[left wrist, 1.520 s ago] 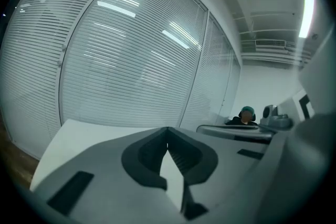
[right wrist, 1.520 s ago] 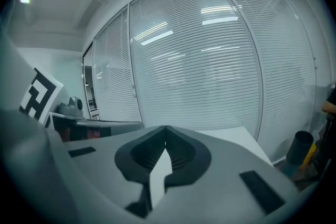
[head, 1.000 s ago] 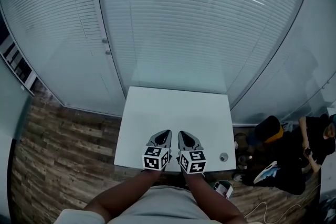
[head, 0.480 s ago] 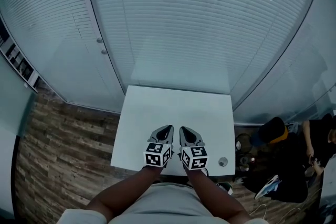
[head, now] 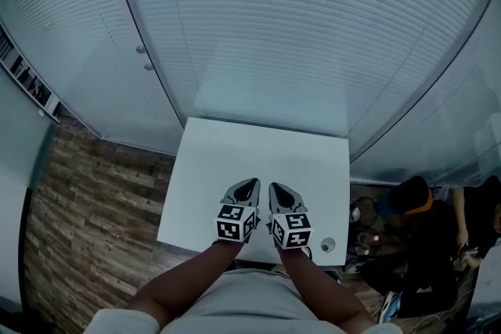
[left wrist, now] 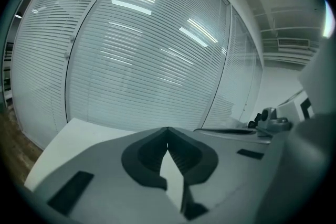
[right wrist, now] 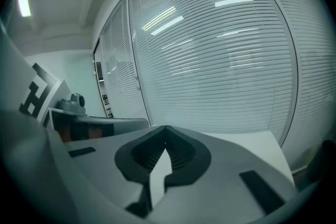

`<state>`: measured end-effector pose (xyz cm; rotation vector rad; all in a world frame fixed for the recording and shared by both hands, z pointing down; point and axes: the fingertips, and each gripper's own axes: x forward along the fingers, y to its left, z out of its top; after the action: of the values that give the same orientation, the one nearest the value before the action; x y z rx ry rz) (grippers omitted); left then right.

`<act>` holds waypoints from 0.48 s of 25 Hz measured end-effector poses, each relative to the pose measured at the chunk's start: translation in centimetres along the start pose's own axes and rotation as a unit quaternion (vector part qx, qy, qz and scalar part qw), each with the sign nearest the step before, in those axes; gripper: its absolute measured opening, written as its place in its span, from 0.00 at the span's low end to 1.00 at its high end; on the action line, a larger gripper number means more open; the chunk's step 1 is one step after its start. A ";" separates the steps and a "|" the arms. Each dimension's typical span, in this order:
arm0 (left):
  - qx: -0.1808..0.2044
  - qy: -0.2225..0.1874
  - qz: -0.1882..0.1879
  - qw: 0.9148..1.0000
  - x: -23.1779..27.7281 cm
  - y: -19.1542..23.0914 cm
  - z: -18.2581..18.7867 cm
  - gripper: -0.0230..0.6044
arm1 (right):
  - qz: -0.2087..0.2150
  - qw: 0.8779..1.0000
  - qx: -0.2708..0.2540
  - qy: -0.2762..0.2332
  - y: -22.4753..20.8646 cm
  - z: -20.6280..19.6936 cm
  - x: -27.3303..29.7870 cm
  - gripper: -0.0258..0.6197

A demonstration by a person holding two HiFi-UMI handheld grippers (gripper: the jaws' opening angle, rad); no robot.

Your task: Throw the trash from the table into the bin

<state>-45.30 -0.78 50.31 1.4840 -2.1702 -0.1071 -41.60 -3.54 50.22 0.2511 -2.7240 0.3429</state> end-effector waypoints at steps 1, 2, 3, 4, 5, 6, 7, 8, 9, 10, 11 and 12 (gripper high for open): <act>-0.001 0.000 0.002 1.000 0.3 0.0 0.0 0.04 | 0.001 1.000 0.001 0.001 -0.3 0.0 0.2 0.05; -0.001 0.000 0.004 1.000 0.6 0.0 0.0 0.04 | 0.002 1.000 0.003 0.001 -0.6 0.0 0.3 0.05; -0.002 0.001 0.006 1.000 0.7 0.0 -0.1 0.04 | 0.003 1.000 0.004 0.002 -0.8 0.1 0.4 0.05; -0.004 0.002 0.008 1.000 0.9 0.0 -0.1 0.04 | 0.004 1.000 0.004 0.001 -1.0 0.1 0.5 0.05; -0.005 0.003 0.010 1.000 1.1 0.0 -0.1 0.04 | 0.005 1.000 0.005 0.001 -1.2 0.2 0.6 0.05; -0.007 0.004 0.012 1.000 1.2 0.0 -0.2 0.04 | 0.006 1.000 0.005 0.000 -1.4 0.3 0.7 0.05; -0.008 0.005 0.015 1.000 1.4 0.0 -0.3 0.04 | 0.008 1.000 0.005 0.000 -1.6 0.4 0.8 0.05; -0.008 0.006 0.017 1.000 1.5 0.1 -0.3 0.04 | 0.009 1.000 0.005 -0.001 -1.9 0.5 0.9 0.05; -0.008 0.007 0.020 1.000 1.7 0.0 -0.3 0.04 | 0.011 1.000 0.006 -0.001 -2.1 0.6 1.0 0.05; -0.008 0.007 0.022 1.000 1.8 0.0 -0.3 0.04 | 0.013 1.000 0.007 -0.001 -2.3 0.7 1.0 0.05; -0.008 0.008 0.024 1.000 2.0 -0.1 -0.3 0.04 | 0.015 1.000 0.008 0.000 -2.6 0.7 1.0 0.05; -0.008 0.008 0.026 1.000 2.2 -0.3 -0.3 0.04 | 0.016 1.000 0.009 -0.001 -2.9 0.7 1.0 0.05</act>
<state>-45.54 -2.82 51.25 1.4141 -2.1887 -0.0946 -42.14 -6.58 50.57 0.2124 -2.7296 0.3779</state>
